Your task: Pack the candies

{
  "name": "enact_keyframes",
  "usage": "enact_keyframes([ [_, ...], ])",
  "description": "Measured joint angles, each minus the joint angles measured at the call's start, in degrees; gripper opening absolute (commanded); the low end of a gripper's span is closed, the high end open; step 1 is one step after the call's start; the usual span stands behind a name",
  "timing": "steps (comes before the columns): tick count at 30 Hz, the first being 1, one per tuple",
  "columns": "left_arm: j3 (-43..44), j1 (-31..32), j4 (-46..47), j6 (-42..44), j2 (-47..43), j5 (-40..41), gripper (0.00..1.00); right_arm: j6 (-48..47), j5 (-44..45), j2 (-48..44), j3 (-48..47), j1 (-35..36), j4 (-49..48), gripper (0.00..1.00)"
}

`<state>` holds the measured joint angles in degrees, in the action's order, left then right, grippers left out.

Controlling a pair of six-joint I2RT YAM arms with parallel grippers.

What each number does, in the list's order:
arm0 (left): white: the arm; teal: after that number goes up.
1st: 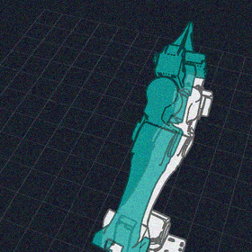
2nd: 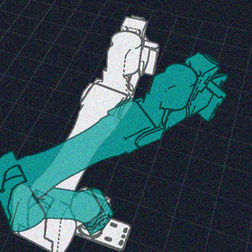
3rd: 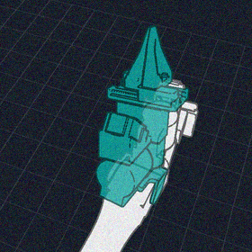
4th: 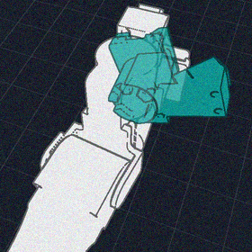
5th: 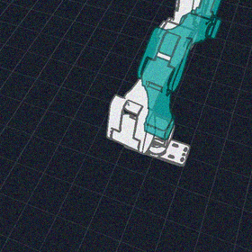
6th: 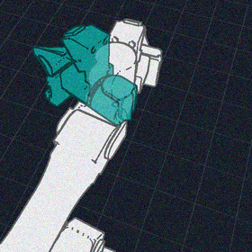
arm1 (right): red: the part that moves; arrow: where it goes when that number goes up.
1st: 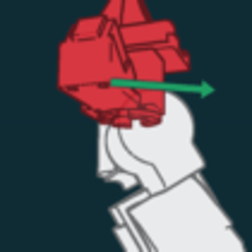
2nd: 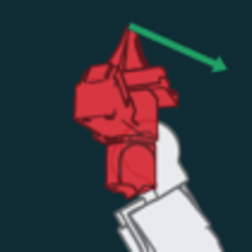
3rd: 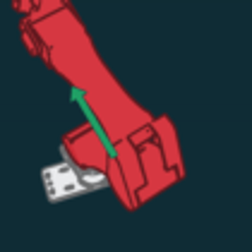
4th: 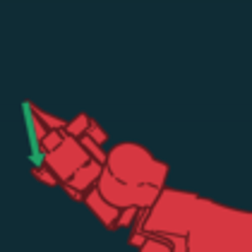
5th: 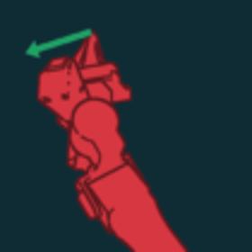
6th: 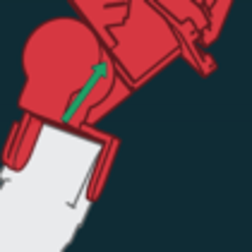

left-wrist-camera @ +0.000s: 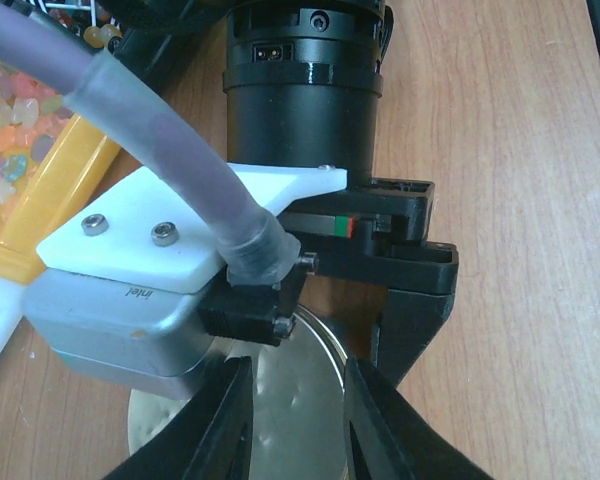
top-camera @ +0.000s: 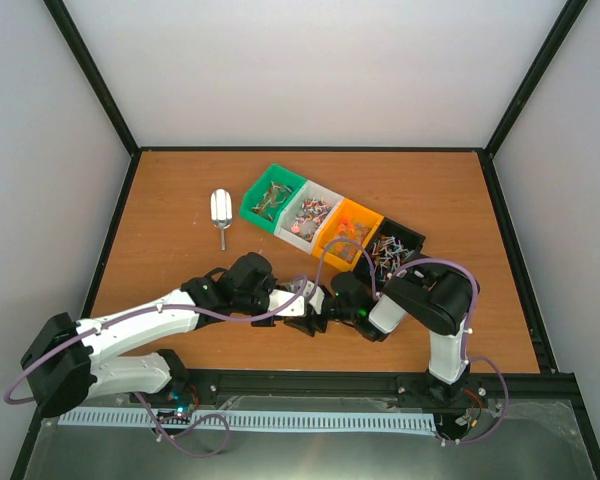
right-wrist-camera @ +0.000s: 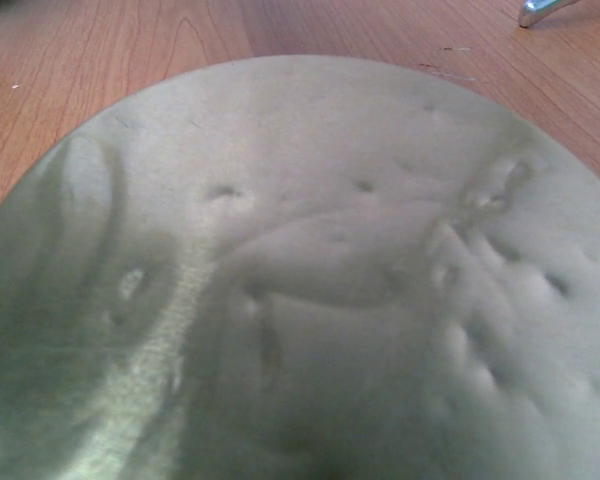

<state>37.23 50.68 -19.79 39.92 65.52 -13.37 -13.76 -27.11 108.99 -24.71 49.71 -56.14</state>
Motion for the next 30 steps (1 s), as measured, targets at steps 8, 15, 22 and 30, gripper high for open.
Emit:
enact_keyframes([
  [8,-1.4,0.0,0.59,0.13,0.96,1.33,0.29,-0.39,-0.37,-0.37,0.07,0.04,0.61,0.57],
  [15,-3.61,0.0,0.44,0.35,0.26,2.05,0.3,-0.61,-0.7,-0.7,0.13,0.11,1.09,0.57],
  [22,-3.65,0.0,1.01,0.42,0.87,2.14,0.3,-0.63,-0.72,-0.7,0.13,0.11,1.11,0.57],
  [30,-3.28,-0.24,2.27,1.68,2.73,2.19,0.24,-0.81,-0.39,-0.85,0.13,0.09,1.51,0.5],
])
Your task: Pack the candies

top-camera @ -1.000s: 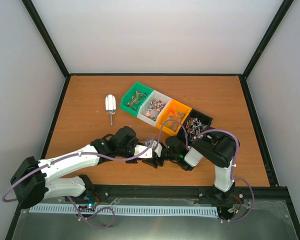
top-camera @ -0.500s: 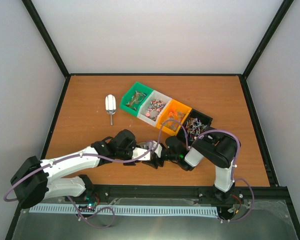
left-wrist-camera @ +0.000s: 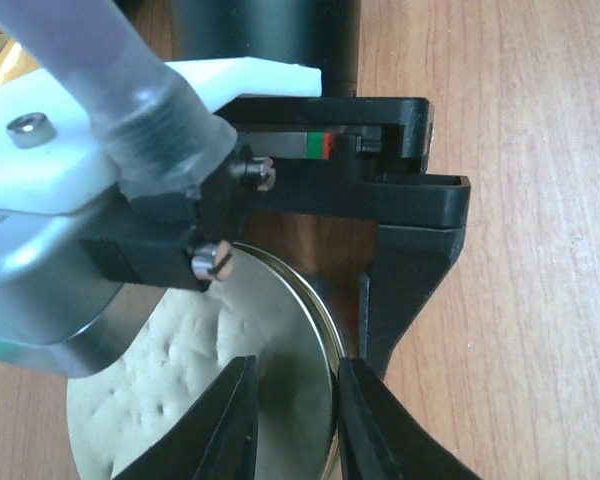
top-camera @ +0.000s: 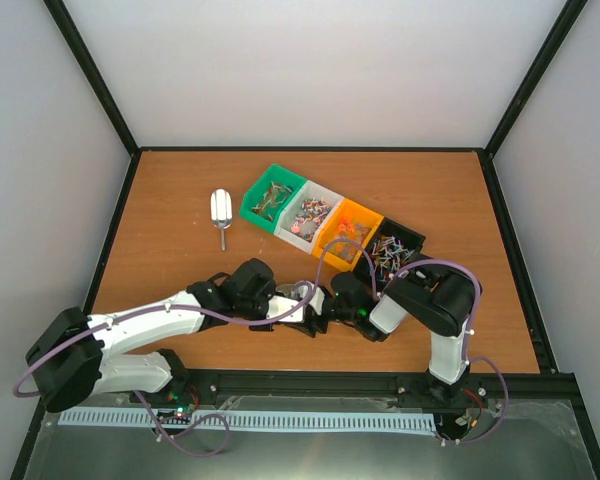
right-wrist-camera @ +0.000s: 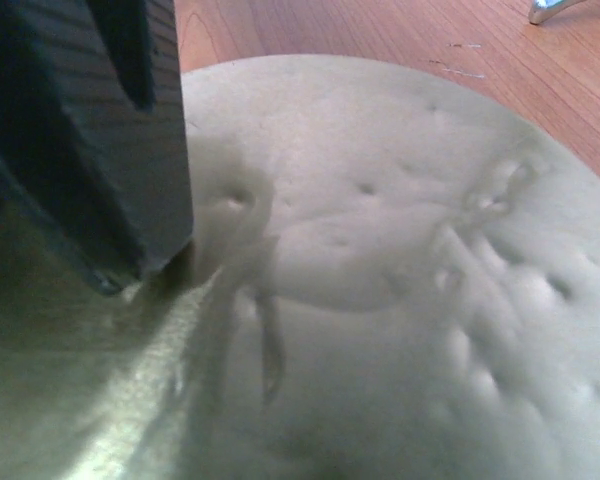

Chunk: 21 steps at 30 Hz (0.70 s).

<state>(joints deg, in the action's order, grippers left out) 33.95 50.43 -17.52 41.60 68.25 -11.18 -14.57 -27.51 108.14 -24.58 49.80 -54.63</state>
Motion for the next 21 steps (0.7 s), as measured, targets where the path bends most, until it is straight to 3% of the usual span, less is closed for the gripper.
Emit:
enact_keyframes([
  [10,-2.91,-3.21,-0.09,4.15,-3.76,-0.68,0.22,-0.2,0.37,0.0,-0.02,-0.04,0.07,0.47],
  [21,-4.09,-13.94,-3.74,7.96,-6.16,3.89,0.24,-0.7,-0.46,-0.55,0.31,-0.07,0.68,0.47],
])
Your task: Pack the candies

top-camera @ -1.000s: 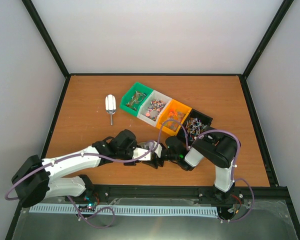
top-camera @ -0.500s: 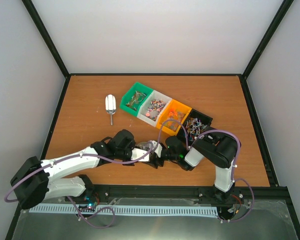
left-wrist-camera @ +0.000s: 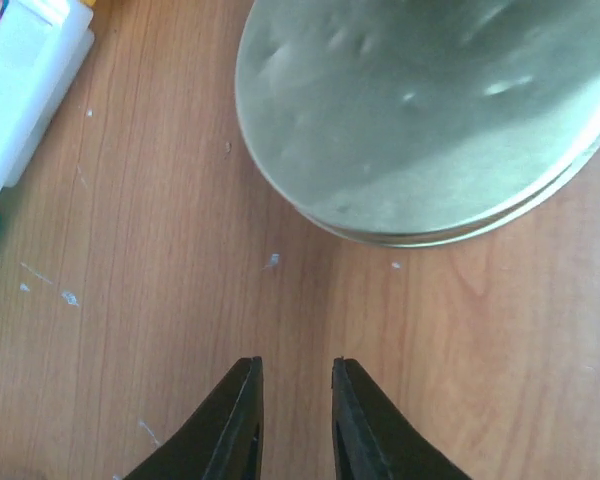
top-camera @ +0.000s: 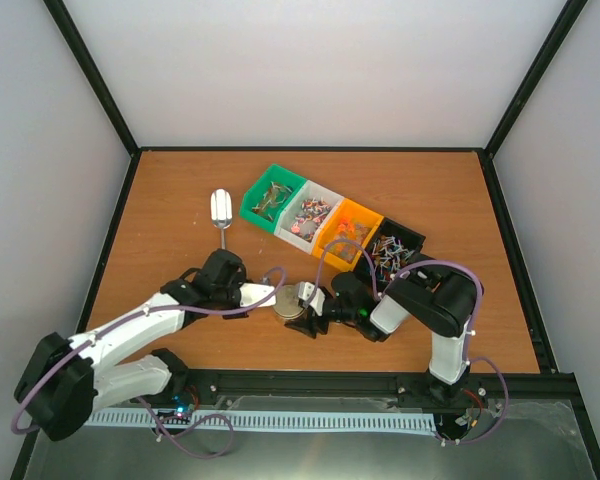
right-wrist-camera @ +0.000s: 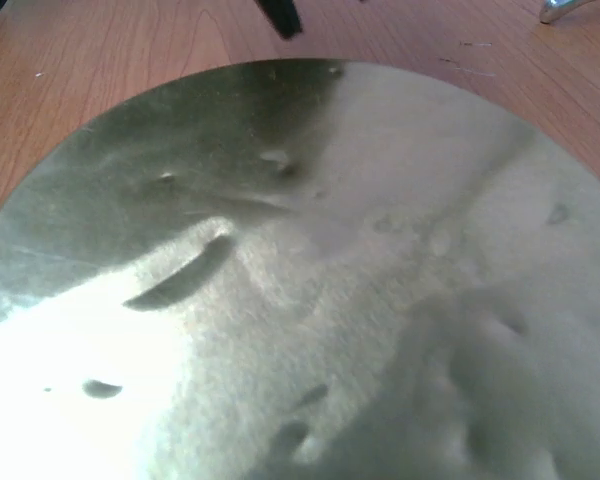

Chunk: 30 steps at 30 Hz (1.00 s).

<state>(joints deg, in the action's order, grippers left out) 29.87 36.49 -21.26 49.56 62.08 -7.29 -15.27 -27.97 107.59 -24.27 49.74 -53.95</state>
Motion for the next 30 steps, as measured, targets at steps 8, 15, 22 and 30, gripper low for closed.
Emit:
enact_keyframes([
  [8,2.32,-0.09,-8.94,2.8,-9.25,-7.13,0.32,0.07,-0.31,0.0,-0.22,0.0,0.35,0.46],
  [15,2.47,7.21,-9.09,0.31,-6.73,-9.27,0.45,0.04,-0.35,0.0,-0.39,0.02,0.61,0.46],
  [22,3.85,13.64,-3.67,-5.38,-0.46,-7.37,0.44,0.04,-0.44,0.0,-0.44,0.02,0.7,0.46],
  [30,5.18,16.28,2.43,-9.11,6.67,-2.97,0.31,0.0,-0.57,0.0,-0.55,0.02,0.94,0.46],
])
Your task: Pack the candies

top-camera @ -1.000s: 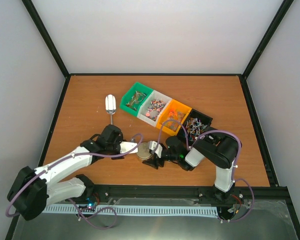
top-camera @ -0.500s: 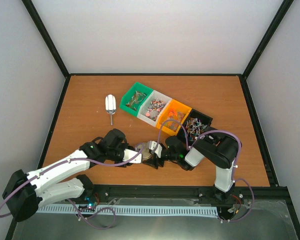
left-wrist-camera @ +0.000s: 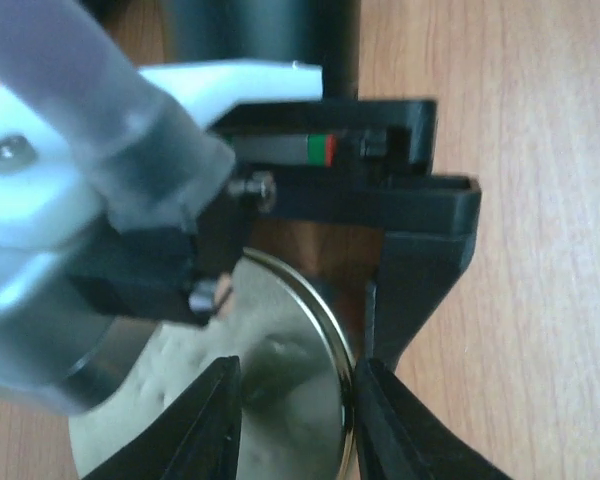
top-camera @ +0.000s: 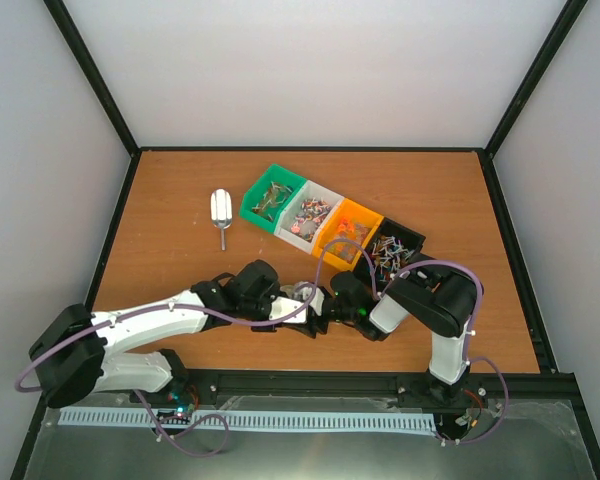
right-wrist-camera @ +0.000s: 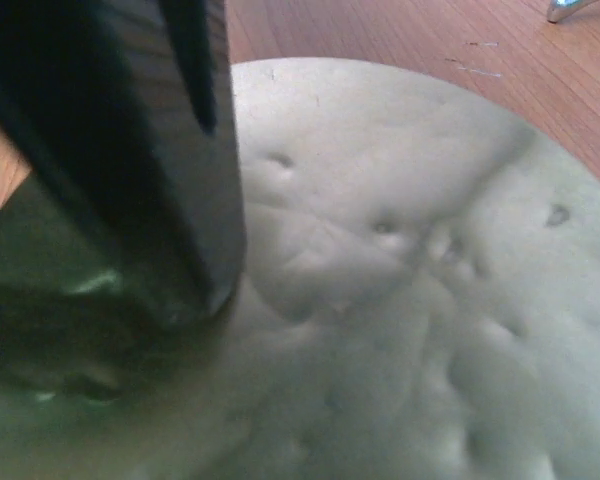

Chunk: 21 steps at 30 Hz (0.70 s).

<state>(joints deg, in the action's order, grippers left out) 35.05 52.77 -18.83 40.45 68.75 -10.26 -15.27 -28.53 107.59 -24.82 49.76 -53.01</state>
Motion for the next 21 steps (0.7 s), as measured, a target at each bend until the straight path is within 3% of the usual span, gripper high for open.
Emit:
enact_keyframes([
  [5,-0.09,0.35,0.44,-0.63,0.17,1.42,0.24,-0.04,0.11,0.0,-0.02,0.0,0.02,0.46],
  [12,-2.45,-0.39,-0.39,-0.42,-3.54,3.23,0.22,-0.07,0.11,0.0,0.0,0.0,0.02,0.46],
  [21,-7.02,-6.25,-1.75,3.26,-10.45,5.25,0.21,-0.17,-0.02,0.0,0.0,0.0,0.04,0.45],
])
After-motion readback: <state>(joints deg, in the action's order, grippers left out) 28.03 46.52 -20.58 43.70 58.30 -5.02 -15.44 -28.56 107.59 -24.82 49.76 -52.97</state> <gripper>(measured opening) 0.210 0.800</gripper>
